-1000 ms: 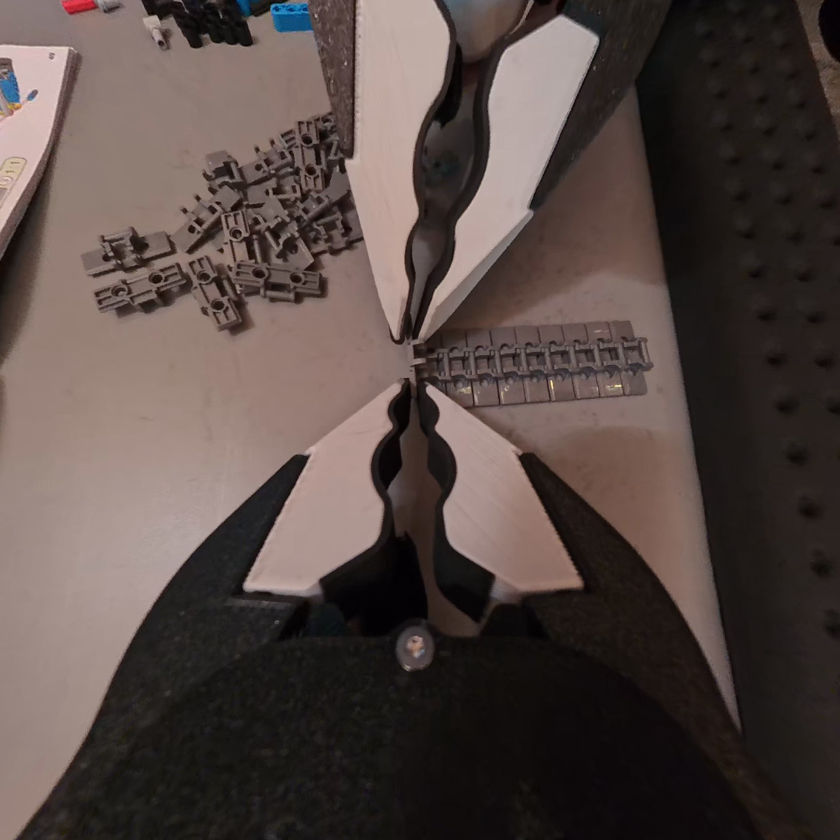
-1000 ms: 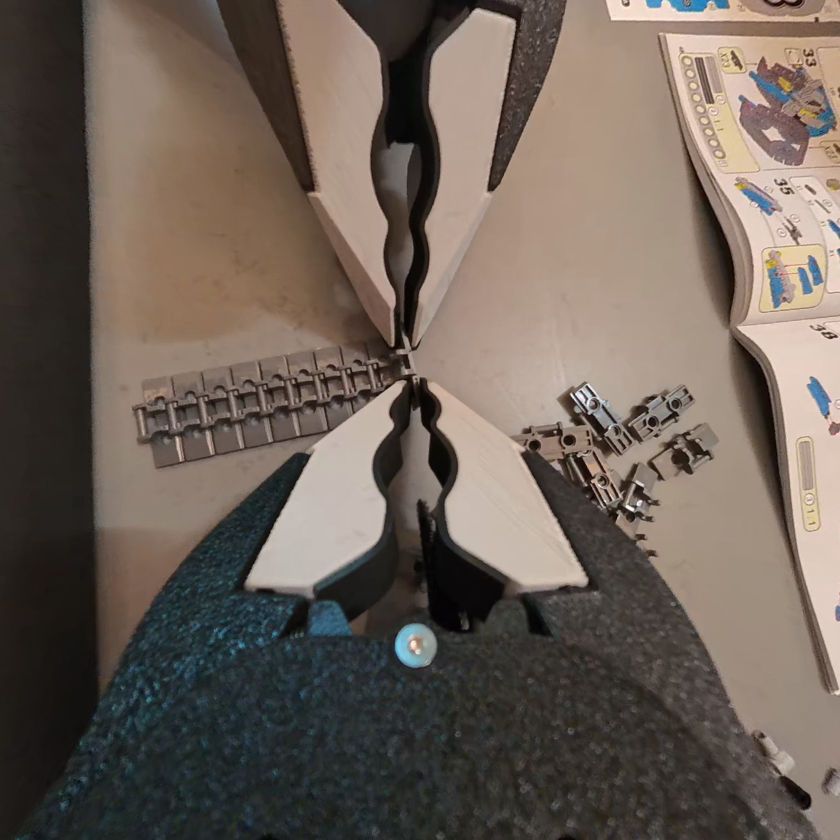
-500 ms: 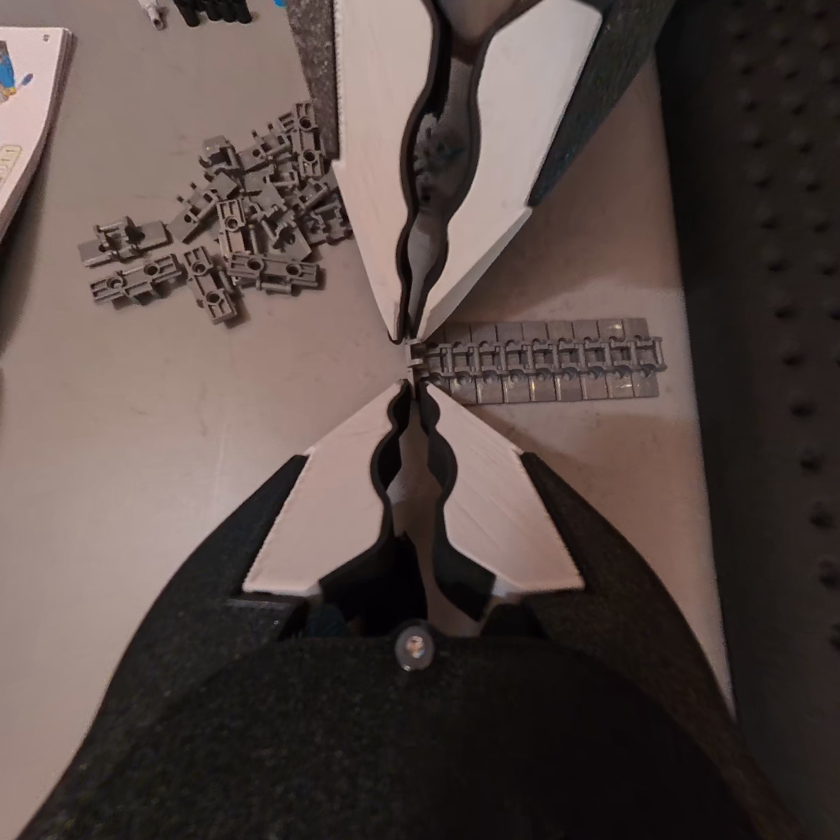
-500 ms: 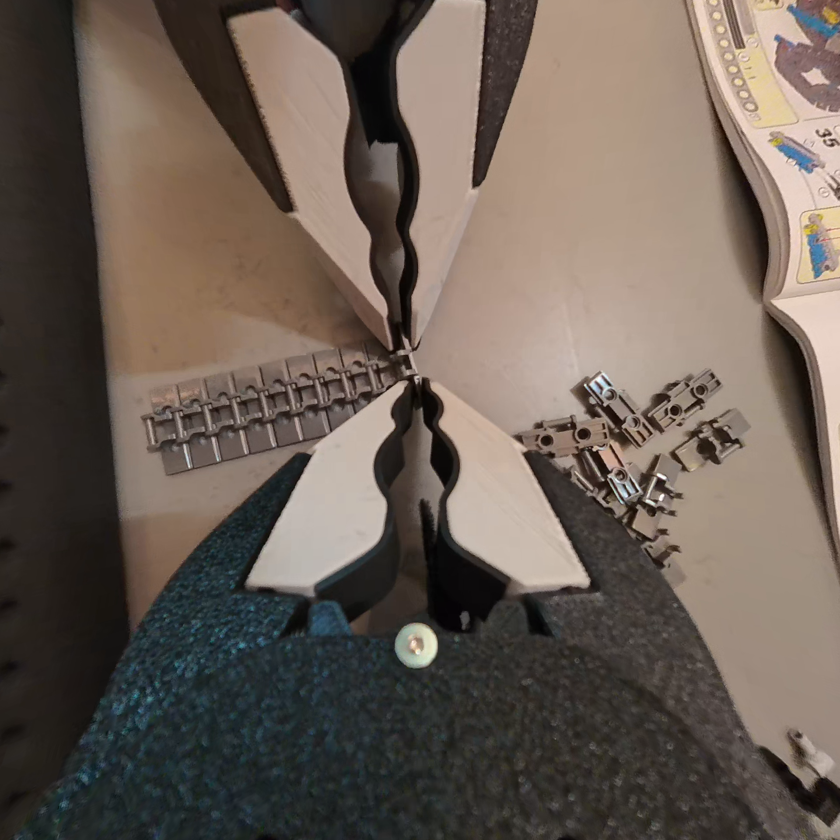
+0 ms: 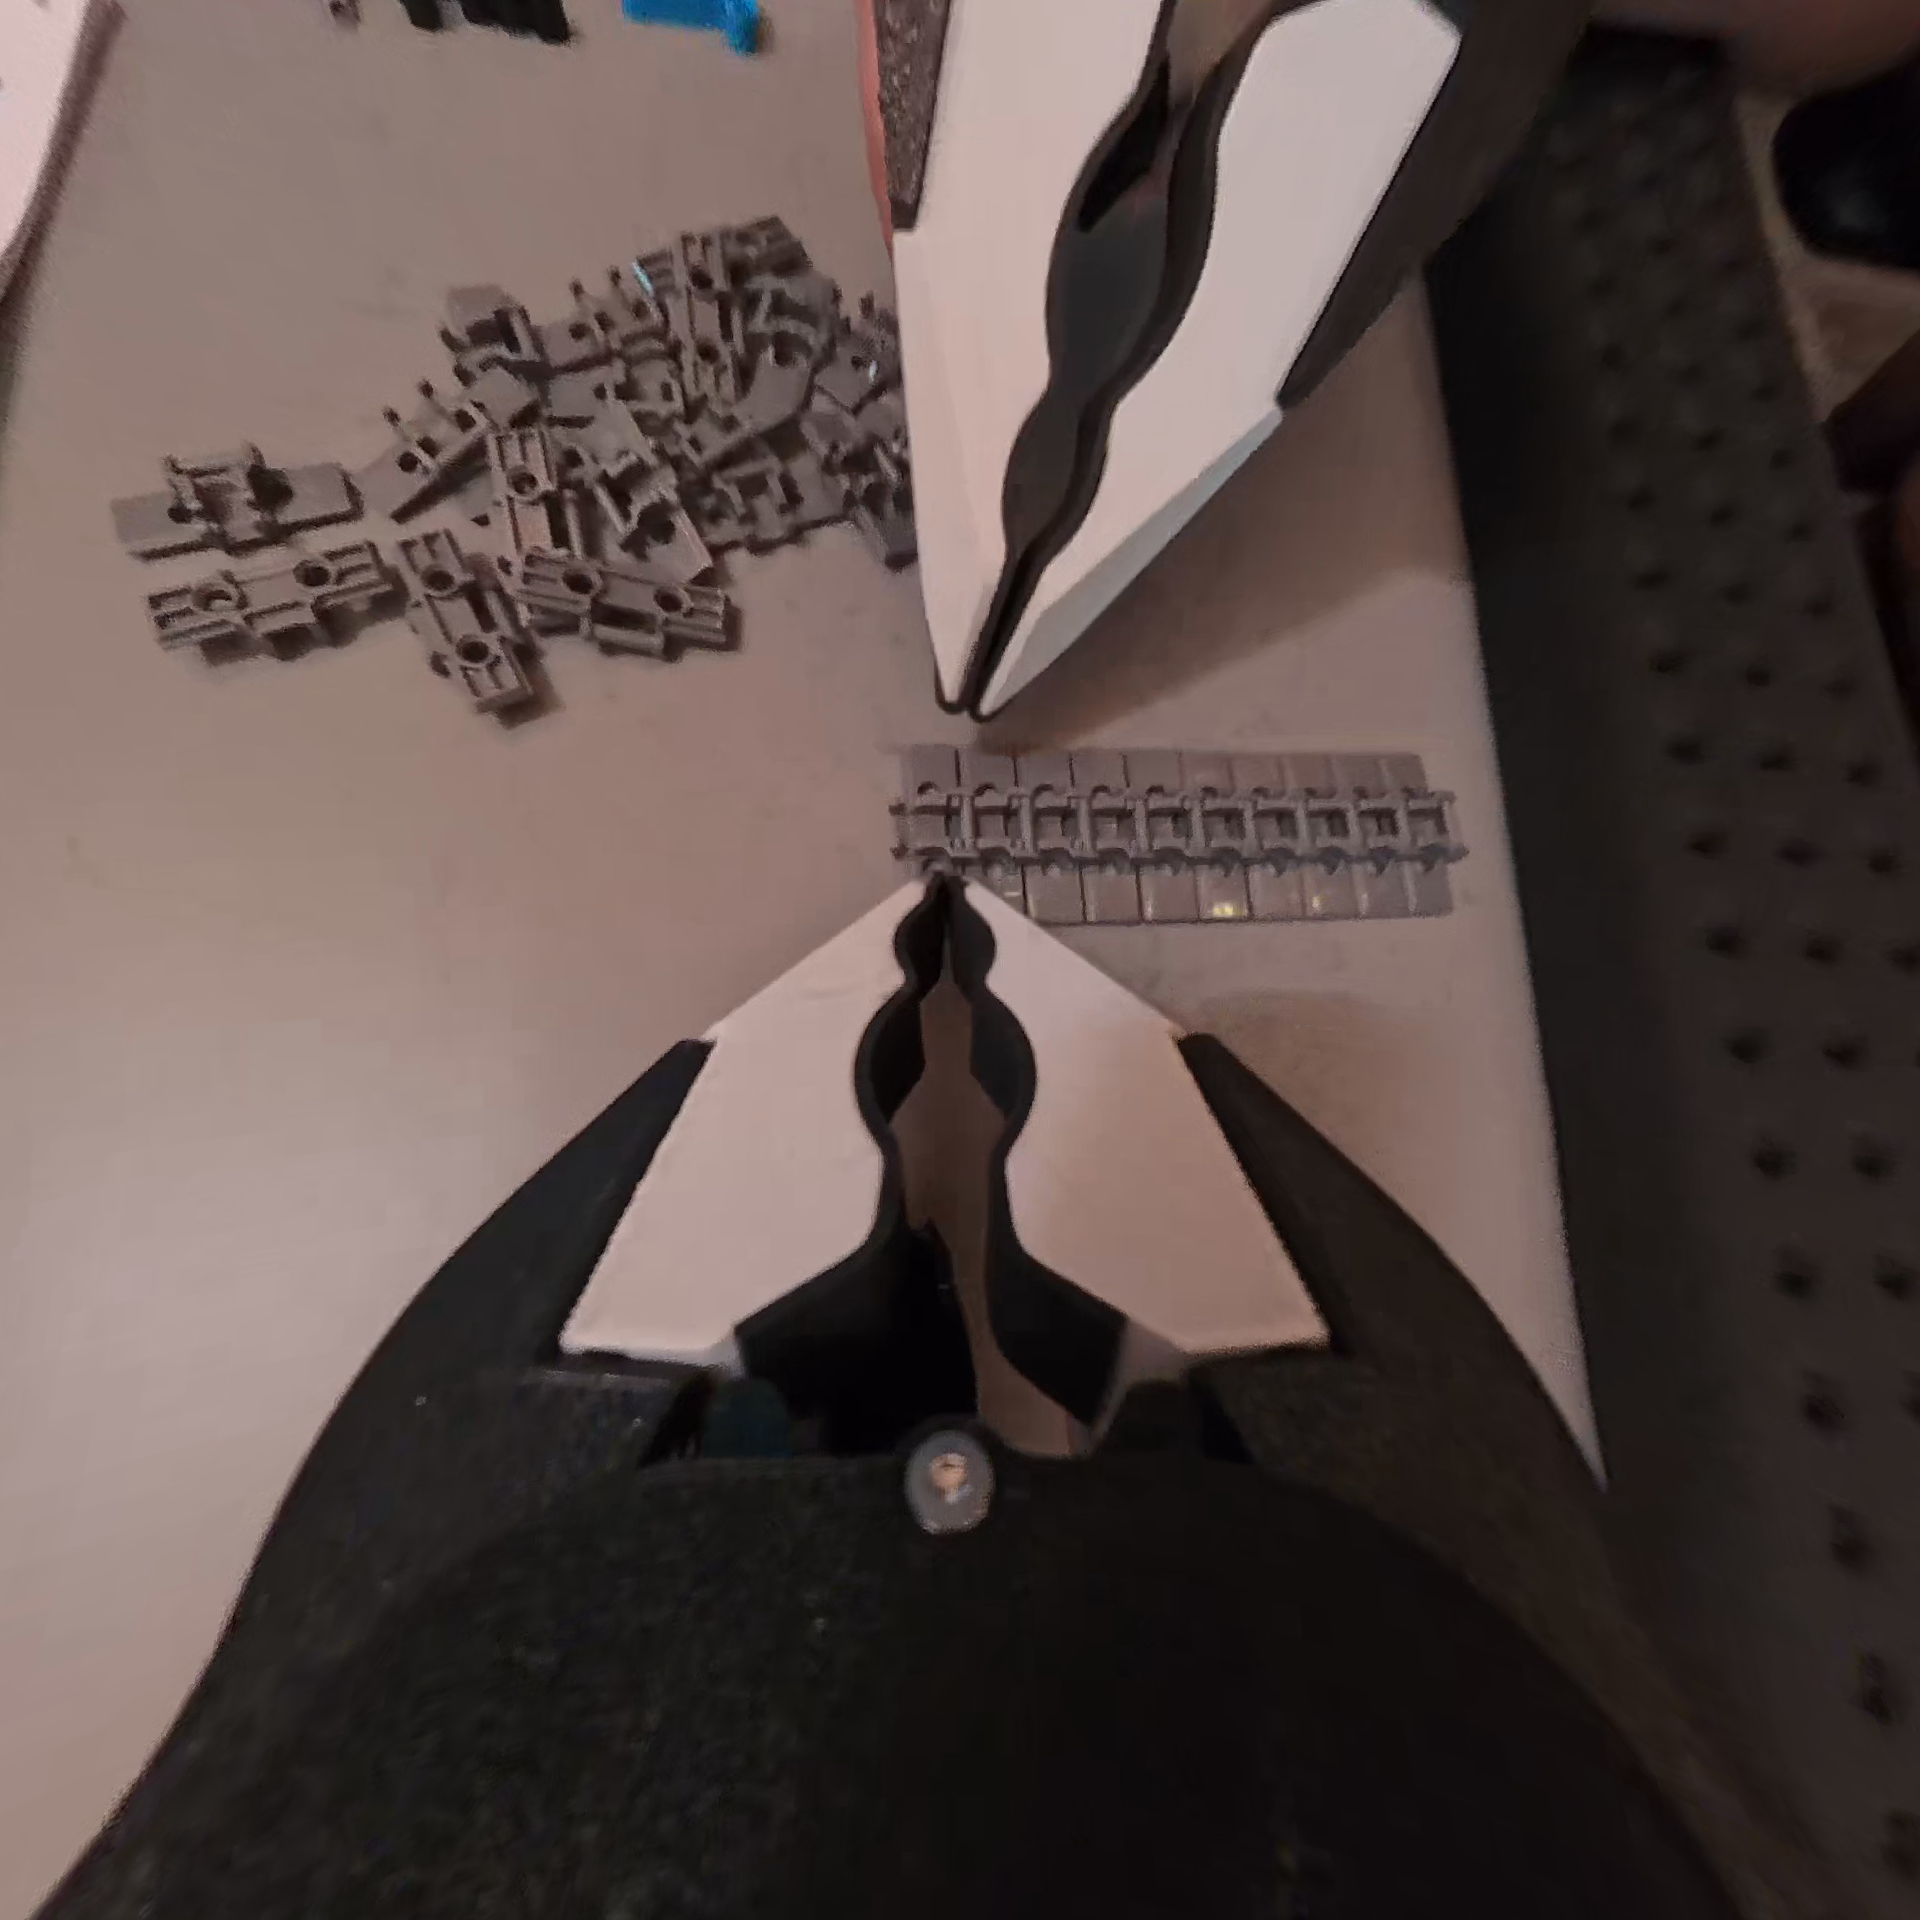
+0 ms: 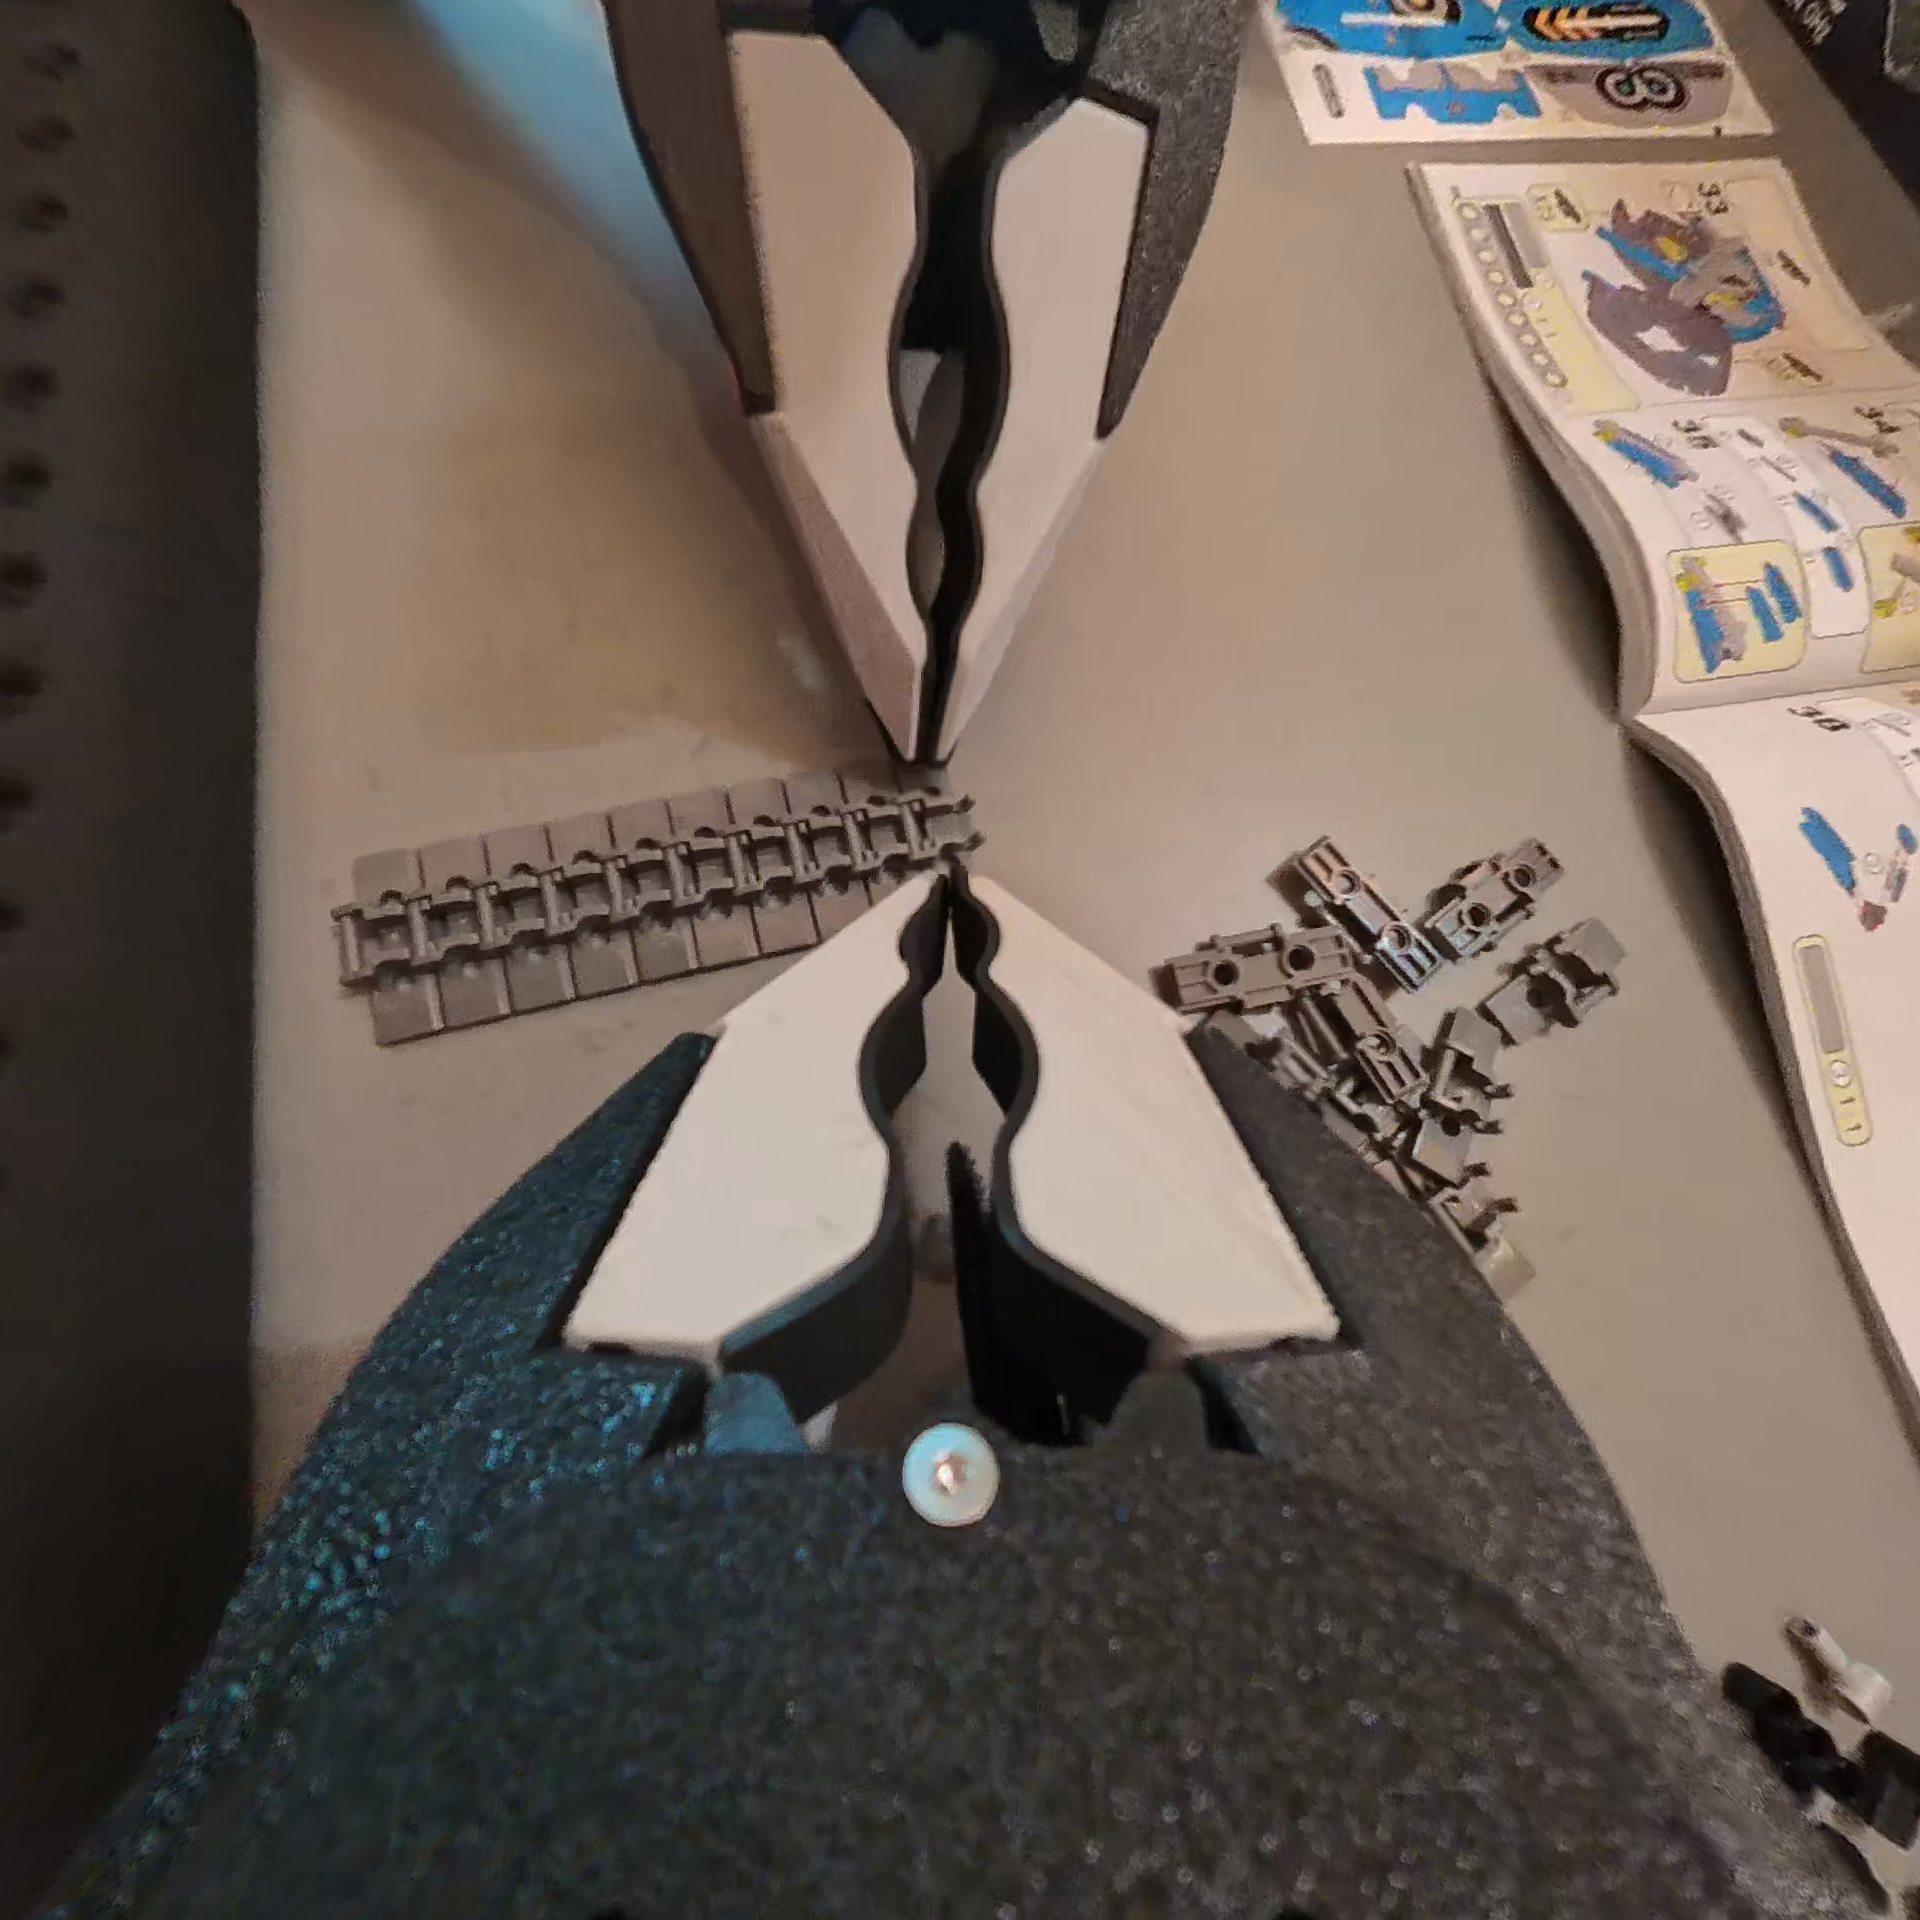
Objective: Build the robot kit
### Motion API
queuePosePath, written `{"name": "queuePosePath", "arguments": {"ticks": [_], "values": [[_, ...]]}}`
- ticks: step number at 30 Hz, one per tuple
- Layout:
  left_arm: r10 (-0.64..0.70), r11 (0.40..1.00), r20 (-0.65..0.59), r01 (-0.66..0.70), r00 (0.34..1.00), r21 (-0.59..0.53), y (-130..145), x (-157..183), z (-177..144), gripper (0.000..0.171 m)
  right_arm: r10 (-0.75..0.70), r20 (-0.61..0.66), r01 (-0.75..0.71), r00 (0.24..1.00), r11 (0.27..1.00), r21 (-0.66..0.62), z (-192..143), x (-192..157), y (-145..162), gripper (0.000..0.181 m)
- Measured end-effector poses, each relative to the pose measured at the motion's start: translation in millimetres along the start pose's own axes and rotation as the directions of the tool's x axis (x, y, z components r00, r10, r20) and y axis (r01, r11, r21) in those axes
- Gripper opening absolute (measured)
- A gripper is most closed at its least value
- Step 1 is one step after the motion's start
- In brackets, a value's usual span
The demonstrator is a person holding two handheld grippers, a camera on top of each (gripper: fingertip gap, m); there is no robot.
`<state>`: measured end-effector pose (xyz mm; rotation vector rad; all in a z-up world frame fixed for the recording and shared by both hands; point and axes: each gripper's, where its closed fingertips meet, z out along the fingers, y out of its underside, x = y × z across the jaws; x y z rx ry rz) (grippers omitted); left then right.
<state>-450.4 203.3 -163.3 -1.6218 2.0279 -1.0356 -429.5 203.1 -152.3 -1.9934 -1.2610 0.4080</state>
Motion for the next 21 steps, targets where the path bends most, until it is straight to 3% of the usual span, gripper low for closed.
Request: {"name": "queuePosePath", "arguments": {"ticks": [8, 13, 15, 16, 18, 21], "values": [[0.002, 1.000, 0.018, -0.002, 1.000, -0.001, 0.0, -2.0, 2.7, 0.004, 0.044, 0.044, -0.044, 0.998, 0.999, -0.009, 3.7, -6.9, 2.9, 0.017], [-0.001, 1.000, 0.062, 0.000, 0.998, 0.006, -0.6, -10.3, 0.9, 0.006, 0.080, -0.065, -0.081, 0.995, 0.997, -0.015, -14.3, 21.6, 14.2, 0.018], [0.000, 1.000, 0.102, -0.001, 0.995, 0.011, -0.9, -17.2, 0.0, 0.006, 0.154, -0.012, -0.153, 0.988, 0.987, 0.039, -25.1, 24.6, 14.5, 0.011], [-0.009, 1.000, 0.118, 0.008, 0.993, 0.014, -0.9, -20.4, -0.1, 0.006, 0.194, -0.017, -0.193, 0.981, 0.980, 0.056, -27.3, 31.4, 15.5, 0.016], [-0.035, 0.999, 0.117, 0.034, 0.993, 0.012, -0.1, -21.8, 0.5, 0.006, 0.196, -0.094, -0.193, 0.976, 0.980, 0.038, -25.9, 45.7, 20.9, 0.030], [-0.041, 0.999, 0.120, 0.037, 0.992, 0.030, -3.6, -21.8, -0.6, 0.007, 0.094, -0.206, -0.096, 0.974, 0.995, -0.001, -16.7, 50.1, 18.0, 0.030]]}}
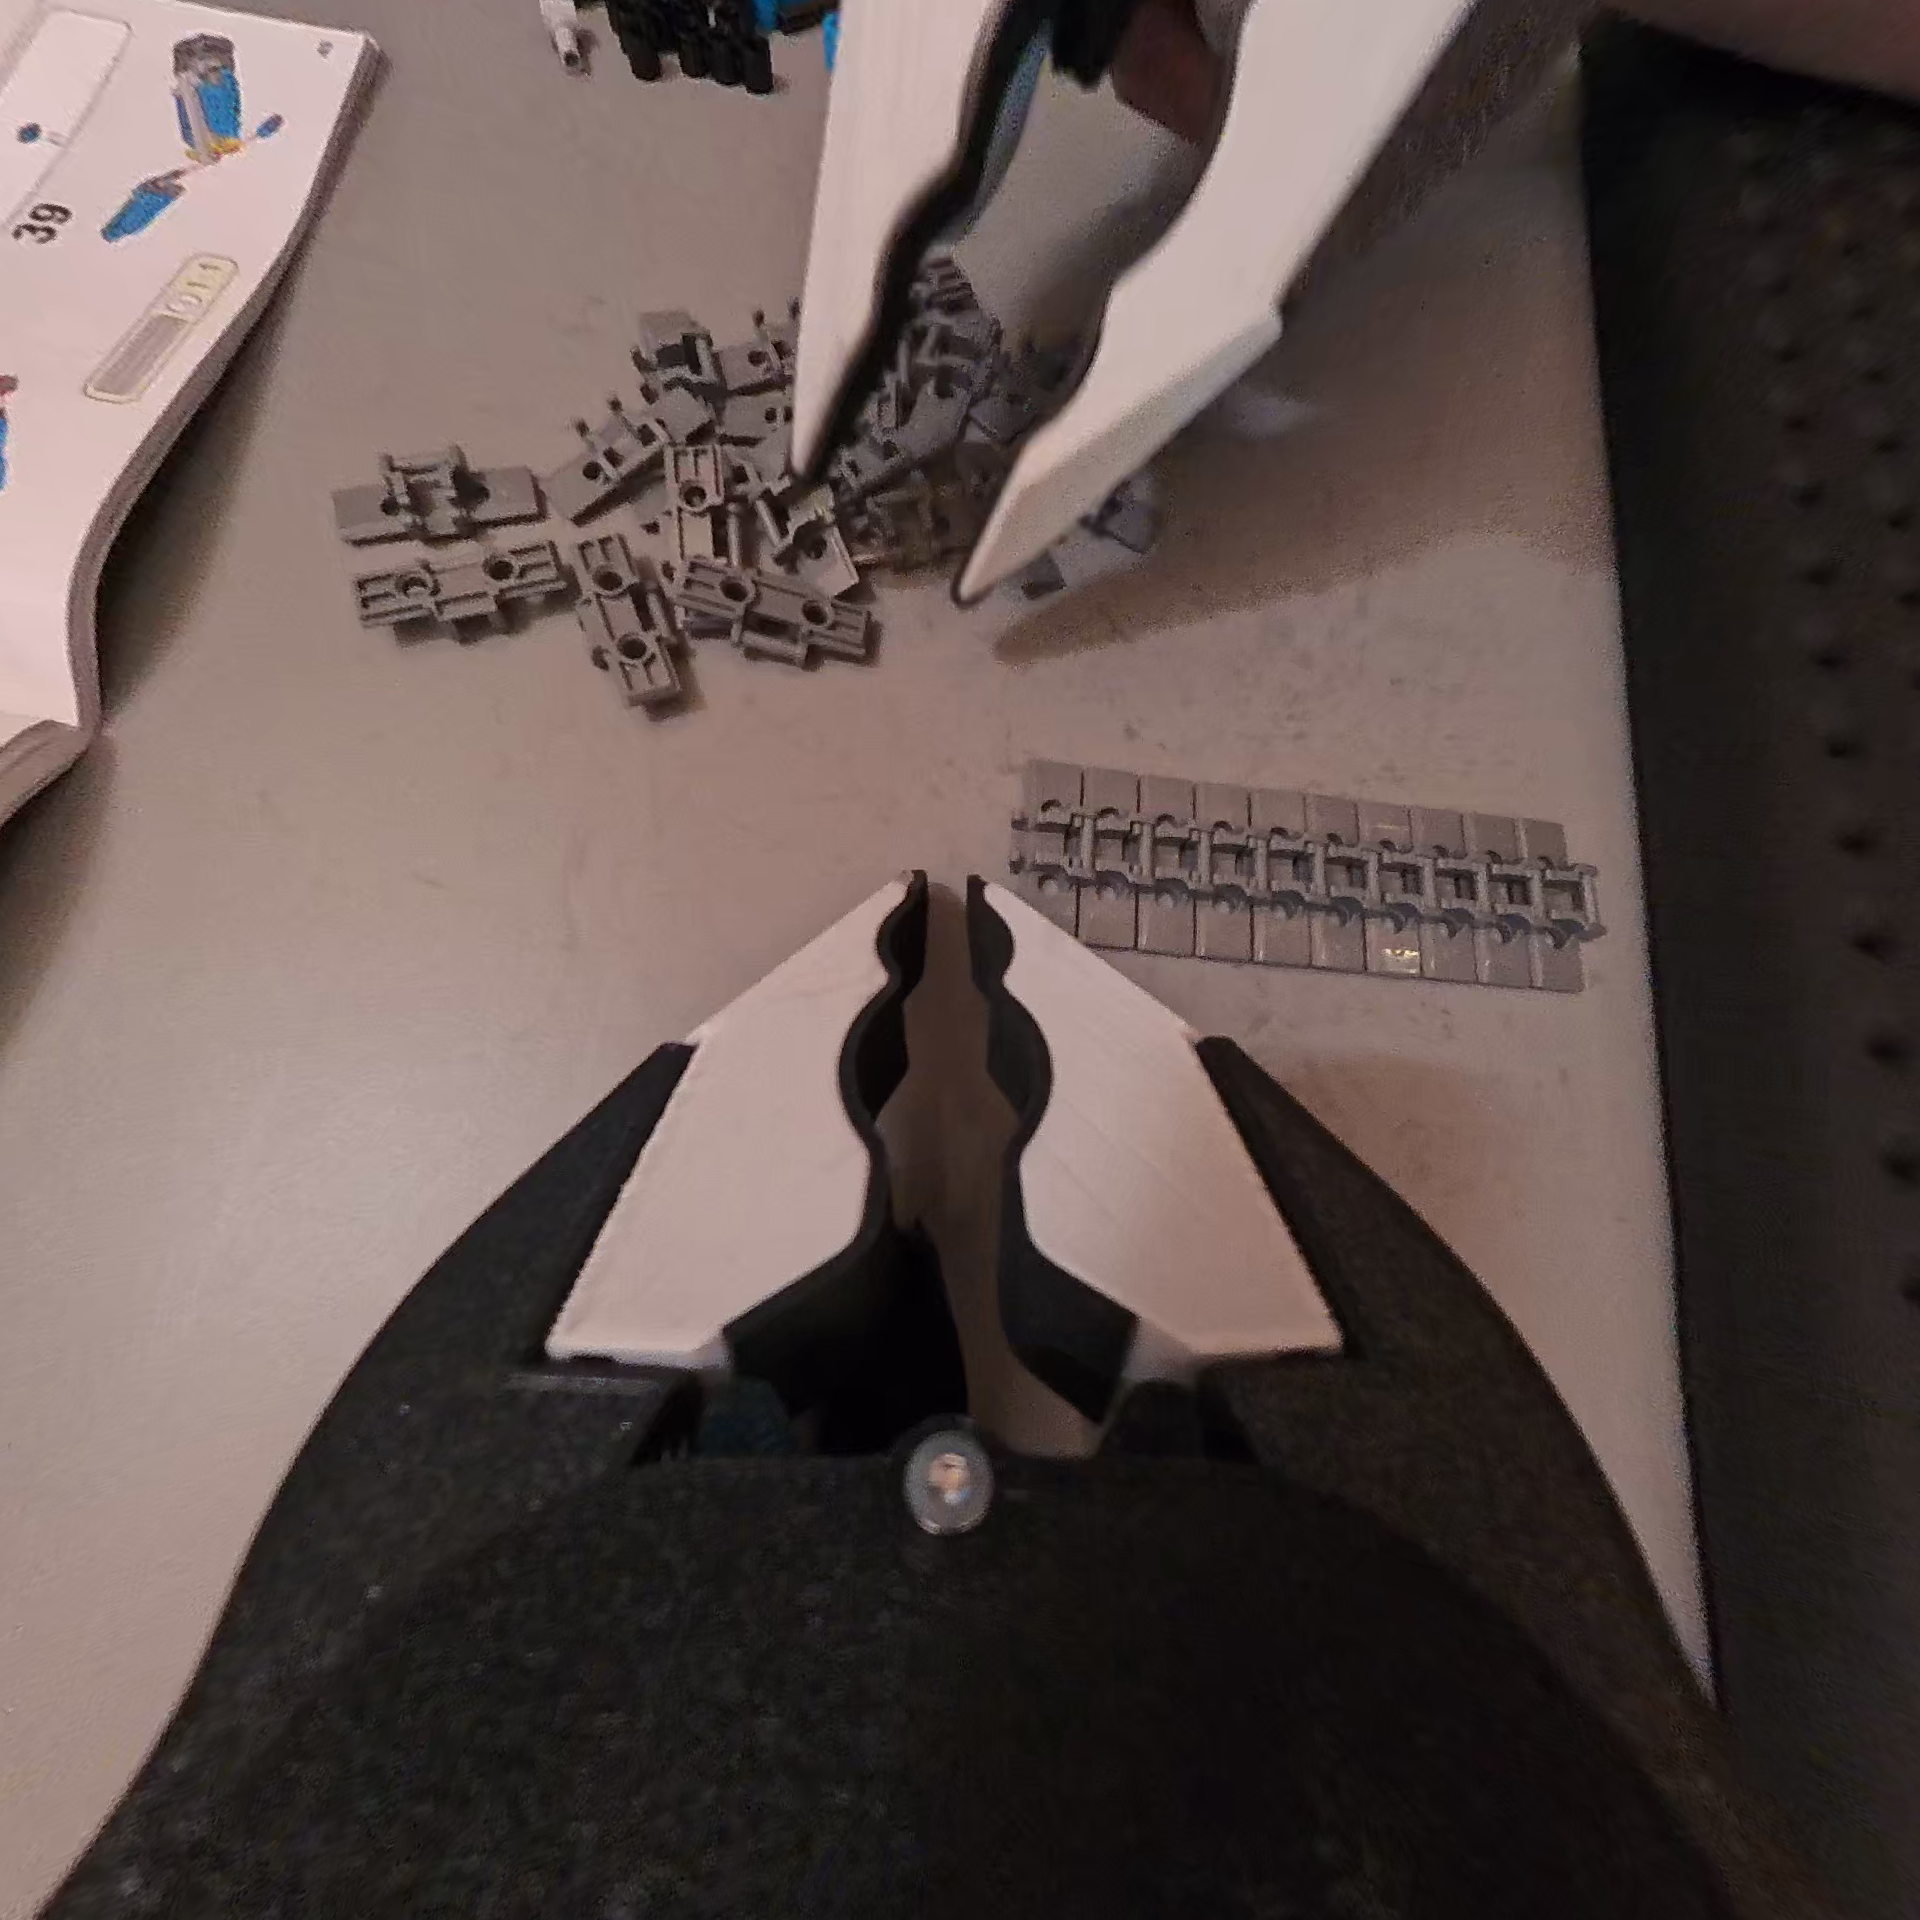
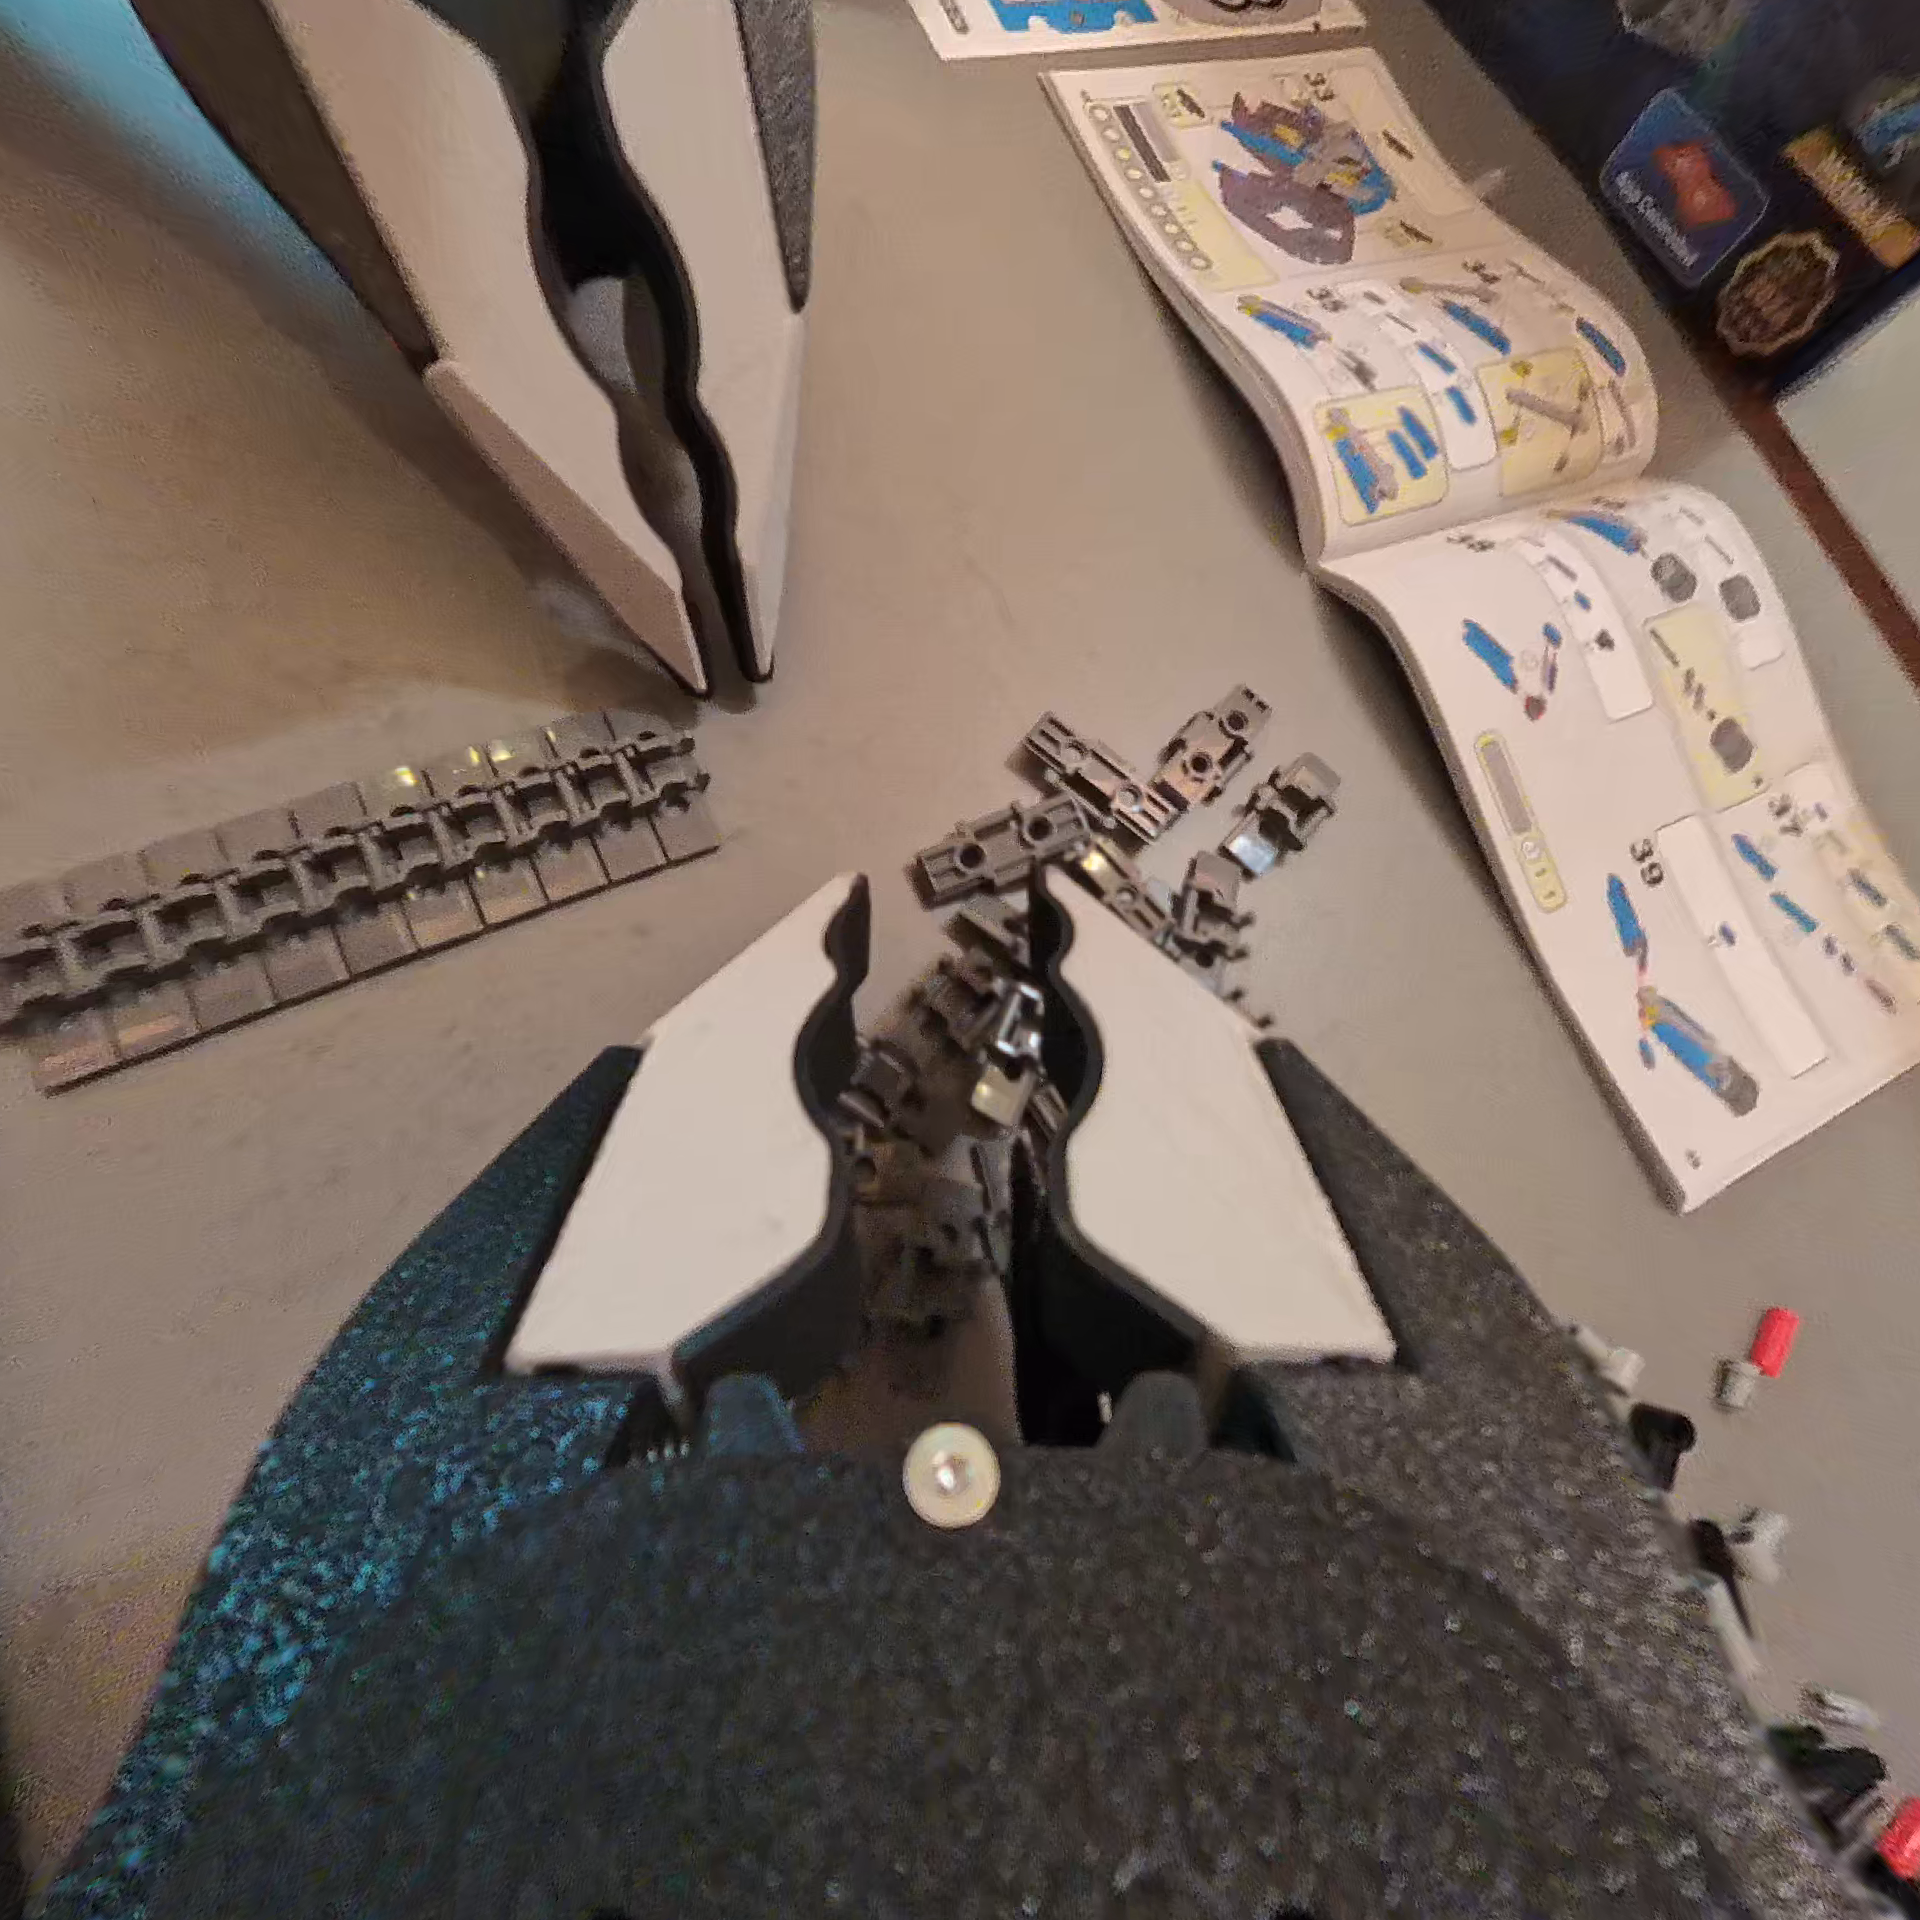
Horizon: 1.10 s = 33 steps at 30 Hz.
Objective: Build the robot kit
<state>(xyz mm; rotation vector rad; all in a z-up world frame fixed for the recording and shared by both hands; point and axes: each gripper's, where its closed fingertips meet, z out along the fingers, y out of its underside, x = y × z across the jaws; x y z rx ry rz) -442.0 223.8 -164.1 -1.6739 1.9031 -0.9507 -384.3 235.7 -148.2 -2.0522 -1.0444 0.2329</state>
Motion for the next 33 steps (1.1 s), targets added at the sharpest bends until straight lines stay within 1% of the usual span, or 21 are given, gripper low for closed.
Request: {"name": "queuePosePath", "arguments": {"ticks": [2, 4, 5, 7, 8, 13, 16, 18, 20, 25, 27, 28, 30, 33], "values": [[-0.001, 1.000, 0.006, 0.001, 1.000, 0.007, -1.7, -0.7, -0.5, 0.007, -0.055, -0.003, 0.055, 0.998, 0.998, -0.024, 7.7, -11.3, -1.3, 0.030], [-0.003, 1.000, 0.012, 0.003, 1.000, 0.009, -1.9, -1.7, -0.5, 0.007, -0.060, 0.042, 0.059, 0.997, 0.998, 0.011, 8.2, -27.2, -9.8, 0.027], [-0.004, 1.000, 0.017, 0.004, 1.000, 0.011, -2.1, -2.7, -0.5, 0.007, -0.036, 0.088, 0.033, 0.996, 0.999, 0.035, 6.4, -35.4, -15.3, 0.024], [-0.007, 1.000, 0.027, 0.007, 1.000, 0.018, -3.1, -5.1, -0.8, 0.007, 0.026, 0.217, -0.041, 0.976, 0.997, 0.064, 3.5, -52.7, -23.5, 0.023], [-0.008, 1.000, 0.036, 0.007, 0.999, 0.023, -3.7, -6.9, -1.0, 0.007, 0.049, 0.253, -0.065, 0.966, 0.996, 0.055, 4.7, -56.3, -24.1, 0.023], [-0.027, 0.997, 0.107, 0.019, 0.994, 0.076, -10.4, -22.1, -5.0, 0.007, 0.072, 0.298, -0.078, 0.952, 0.997, 0.008, 19.0, -56.0, -22.7, 0.014], [-0.052, 0.995, 0.112, 0.041, 0.992, 0.096, -12.4, -26.3, -6.9, 0.007, 0.082, 0.320, -0.072, 0.944, 0.997, -0.043, 25.5, -57.2, -17.8, 0.015], [-0.056, 0.994, 0.114, 0.045, 0.992, 0.100, -12.2, -27.5, -6.6, 0.007, 0.098, 0.330, -0.088, 0.939, 0.995, -0.045, 27.2, -57.8, -16.6, 0.014], [-0.053, 0.995, 0.107, 0.043, 0.993, 0.090, -10.9, -26.4, -5.2, 0.007, 0.123, 0.348, -0.109, 0.929, 0.992, -0.058, 27.6, -58.0, -15.6, 0.015], [-0.034, 0.997, 0.102, 0.027, 0.994, 0.069, -8.4, -24.1, -2.5, 0.007, 0.118, 0.367, -0.096, 0.923, 0.992, -0.077, 25.8, -62.9, -14.3, 0.011], [-0.034, 0.998, 0.100, 0.028, 0.994, 0.064, -7.7, -24.0, -2.0, 0.007, 0.079, 0.348, -0.060, 0.934, 0.996, -0.066, 25.5, -63.1, -14.5, 0.009], [-0.037, 0.998, 0.099, 0.030, 0.994, 0.063, -7.7, -24.2, -1.8, 0.007, 0.053, 0.341, -0.037, 0.938, 0.998, -0.055, 24.7, -64.3, -15.4, 0.000], [-0.046, 0.997, 0.094, 0.040, 0.995, 0.071, -8.7, -24.3, -2.8, 0.007, -0.004, 0.294, 0.017, 0.956, 0.999, -0.043, 25.3, -62.8, -15.1, 0.000], [-0.082, 0.994, 0.056, 0.077, 0.995, 0.078, -8.7, -21.9, -4.2, 0.008, -0.050, 0.266, 0.061, 0.963, 0.998, -0.032, 24.2, -64.9, -16.0, 0.000]]}}
